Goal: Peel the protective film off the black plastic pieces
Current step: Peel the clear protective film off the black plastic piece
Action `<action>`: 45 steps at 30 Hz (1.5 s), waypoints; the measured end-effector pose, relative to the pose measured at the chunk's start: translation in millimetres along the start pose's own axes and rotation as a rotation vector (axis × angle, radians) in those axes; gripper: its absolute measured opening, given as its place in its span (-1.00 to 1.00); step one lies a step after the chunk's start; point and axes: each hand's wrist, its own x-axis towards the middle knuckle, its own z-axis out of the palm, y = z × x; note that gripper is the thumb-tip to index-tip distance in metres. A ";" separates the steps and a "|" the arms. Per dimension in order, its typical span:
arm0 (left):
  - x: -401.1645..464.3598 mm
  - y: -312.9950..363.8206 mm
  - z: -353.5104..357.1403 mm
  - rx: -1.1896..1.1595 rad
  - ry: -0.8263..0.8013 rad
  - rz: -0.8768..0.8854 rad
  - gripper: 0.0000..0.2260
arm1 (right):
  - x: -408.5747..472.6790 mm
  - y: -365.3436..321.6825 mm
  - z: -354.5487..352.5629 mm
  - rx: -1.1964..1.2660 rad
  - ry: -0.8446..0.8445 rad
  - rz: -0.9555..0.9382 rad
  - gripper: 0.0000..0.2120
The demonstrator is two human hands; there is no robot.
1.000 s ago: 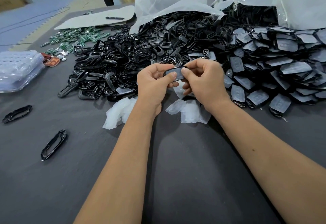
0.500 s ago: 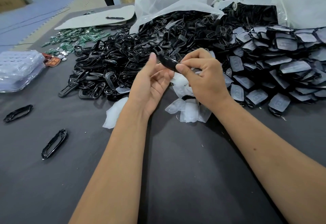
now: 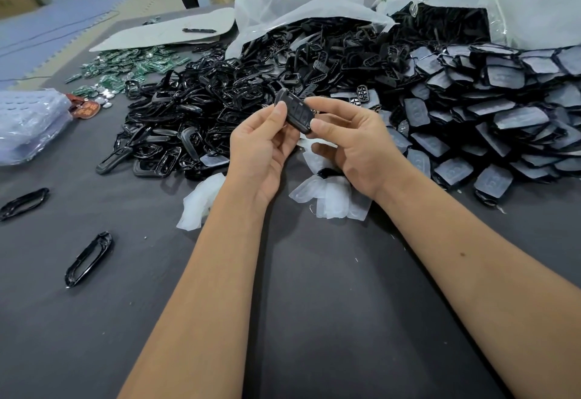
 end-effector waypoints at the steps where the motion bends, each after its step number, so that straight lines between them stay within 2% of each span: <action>1: -0.1 -0.5 0.0 0.005 0.003 0.003 -0.85 | 0.3 0.5 -0.3 -0.011 0.008 -0.004 -0.74; 9: -2.9 -2.7 0.9 0.177 -0.016 0.058 -0.89 | 2.3 2.3 -2.6 -0.031 0.093 -0.015 -0.72; 16: -3.2 -0.9 0.2 0.198 -0.016 0.069 -0.87 | 2.1 1.8 -5.2 0.008 0.040 -0.011 -0.75; 19: -1.8 0.1 -2.0 0.266 -0.035 0.085 -0.87 | 2.3 -1.0 -5.4 0.085 -0.030 0.040 -0.78; 22: -2.3 -1.1 -2.4 0.324 -0.082 0.095 -0.90 | 2.1 -2.7 -4.5 0.168 -0.026 0.070 -0.77; 30: -2.6 0.8 -3.9 0.229 -0.186 0.041 -0.88 | -0.5 -2.2 -6.9 0.213 -0.022 0.090 -0.70; 34: -3.6 -0.4 -2.7 0.173 -0.158 0.015 -0.86 | -1.2 -1.5 -6.6 0.233 -0.005 0.091 -0.74; 39: -6.4 -1.6 -4.4 0.205 -0.074 0.040 -0.87 | -0.7 -5.2 -4.6 0.102 0.077 0.017 -0.76; 42: -5.7 -2.5 -2.5 0.215 -0.084 0.064 -0.91 | -2.9 -16.4 -10.5 -0.095 0.073 -0.084 -0.76; 45: -1.0 -4.9 8.2 0.274 -0.116 0.094 -0.84 | -9.3 -31.3 -23.7 -0.259 0.067 -0.173 -0.77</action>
